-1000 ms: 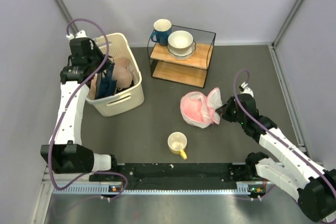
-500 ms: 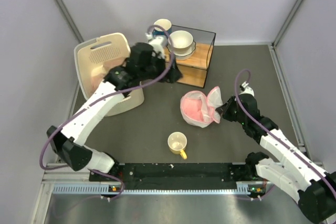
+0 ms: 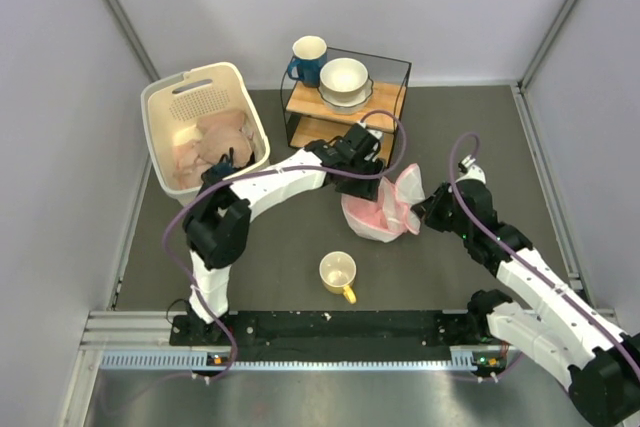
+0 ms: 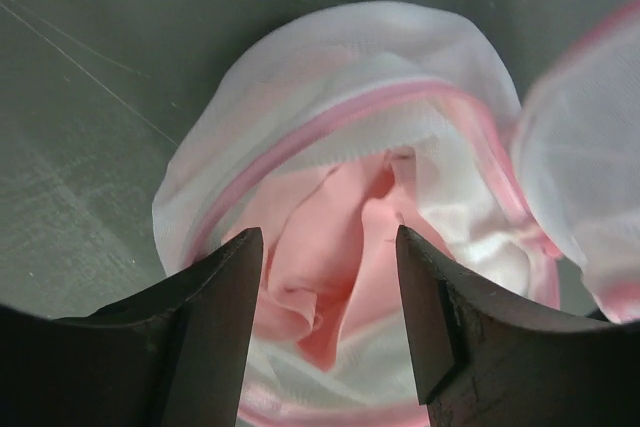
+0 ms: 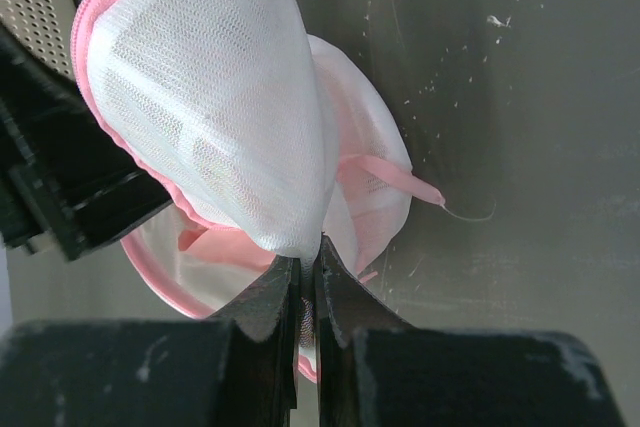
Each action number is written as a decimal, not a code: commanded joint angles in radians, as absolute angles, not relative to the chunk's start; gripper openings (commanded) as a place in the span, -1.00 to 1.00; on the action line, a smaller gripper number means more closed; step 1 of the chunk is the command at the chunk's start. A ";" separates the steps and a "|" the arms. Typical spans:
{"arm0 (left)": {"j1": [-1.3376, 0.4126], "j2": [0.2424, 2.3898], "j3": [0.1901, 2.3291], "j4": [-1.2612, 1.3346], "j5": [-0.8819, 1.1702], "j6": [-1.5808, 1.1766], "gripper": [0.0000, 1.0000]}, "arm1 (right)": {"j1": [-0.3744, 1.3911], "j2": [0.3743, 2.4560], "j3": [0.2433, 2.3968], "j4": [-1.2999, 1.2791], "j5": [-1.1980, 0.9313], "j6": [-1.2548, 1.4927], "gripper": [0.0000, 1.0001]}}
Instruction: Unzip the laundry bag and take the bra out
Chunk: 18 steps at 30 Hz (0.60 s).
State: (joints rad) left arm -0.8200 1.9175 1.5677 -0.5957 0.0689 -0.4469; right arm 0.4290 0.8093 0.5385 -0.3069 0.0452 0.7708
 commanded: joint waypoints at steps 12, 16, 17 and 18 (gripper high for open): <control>-0.882 2.105 1.635 -0.595 -0.211 -0.485 0.77 | 0.423 0.764 0.537 -0.304 0.055 0.782 -1.00; -0.902 2.140 1.641 -0.612 -0.285 -0.502 0.58 | 0.423 0.736 0.538 -0.311 0.078 0.784 -1.00; -0.903 2.147 1.641 -0.612 -0.279 -0.505 0.46 | 0.423 0.730 0.537 -0.317 0.084 0.784 -1.00; -0.907 2.151 1.640 -0.612 -0.276 -0.505 0.37 | 0.422 0.727 0.538 -0.319 0.089 0.784 -1.00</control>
State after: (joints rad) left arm -0.8909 2.1315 1.6417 -0.6014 -0.2295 -0.4789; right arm 0.4290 0.7624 0.5365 -0.3103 0.0551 0.7799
